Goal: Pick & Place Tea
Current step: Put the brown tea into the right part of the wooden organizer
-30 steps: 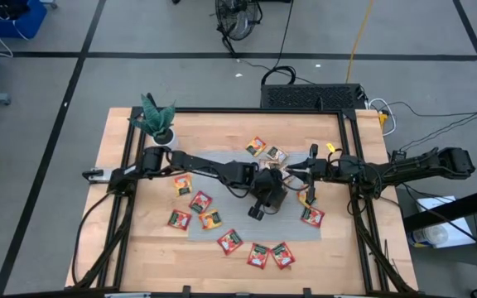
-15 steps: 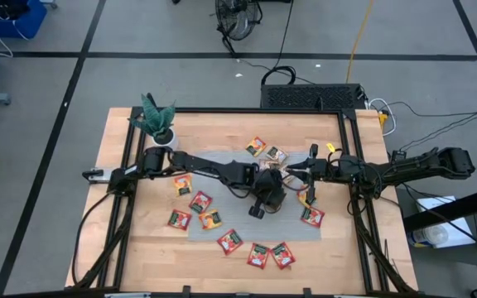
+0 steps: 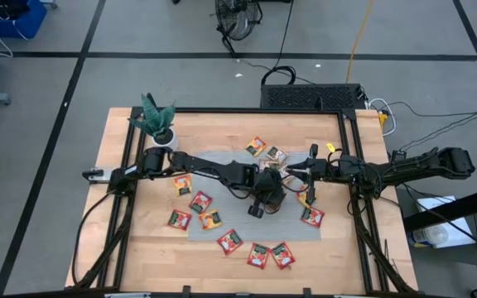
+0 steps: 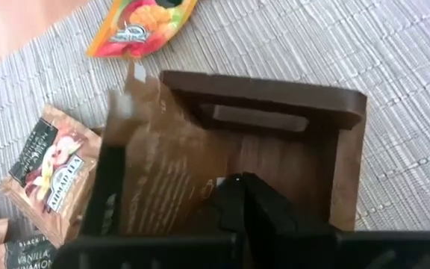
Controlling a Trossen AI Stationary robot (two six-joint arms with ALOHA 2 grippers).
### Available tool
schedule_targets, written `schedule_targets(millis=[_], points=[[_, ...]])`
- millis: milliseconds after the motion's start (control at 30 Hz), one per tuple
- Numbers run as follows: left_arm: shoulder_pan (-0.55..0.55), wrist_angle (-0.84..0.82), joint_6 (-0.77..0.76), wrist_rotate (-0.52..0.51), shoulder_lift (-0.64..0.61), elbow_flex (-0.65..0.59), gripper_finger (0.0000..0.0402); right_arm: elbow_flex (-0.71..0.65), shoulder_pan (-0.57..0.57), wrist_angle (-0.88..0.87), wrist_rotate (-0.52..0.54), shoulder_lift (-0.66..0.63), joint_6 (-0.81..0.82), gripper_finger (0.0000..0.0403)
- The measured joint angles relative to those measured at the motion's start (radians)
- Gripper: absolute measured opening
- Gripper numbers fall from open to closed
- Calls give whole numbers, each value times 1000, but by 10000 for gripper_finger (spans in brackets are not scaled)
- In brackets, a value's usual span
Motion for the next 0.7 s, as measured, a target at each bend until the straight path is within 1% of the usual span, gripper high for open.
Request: schedule_targets(millis=[267,500,700], points=[[0,67,-19,0,-1,0,9,0,0,-1,0,0,0,45],[-1,63,-48,0,-1,0,10,0,0,-2,0,0,-2,45],[-1,-5,-51,-1,-1,0,10,0,0,-2,0,0,-16,45]])
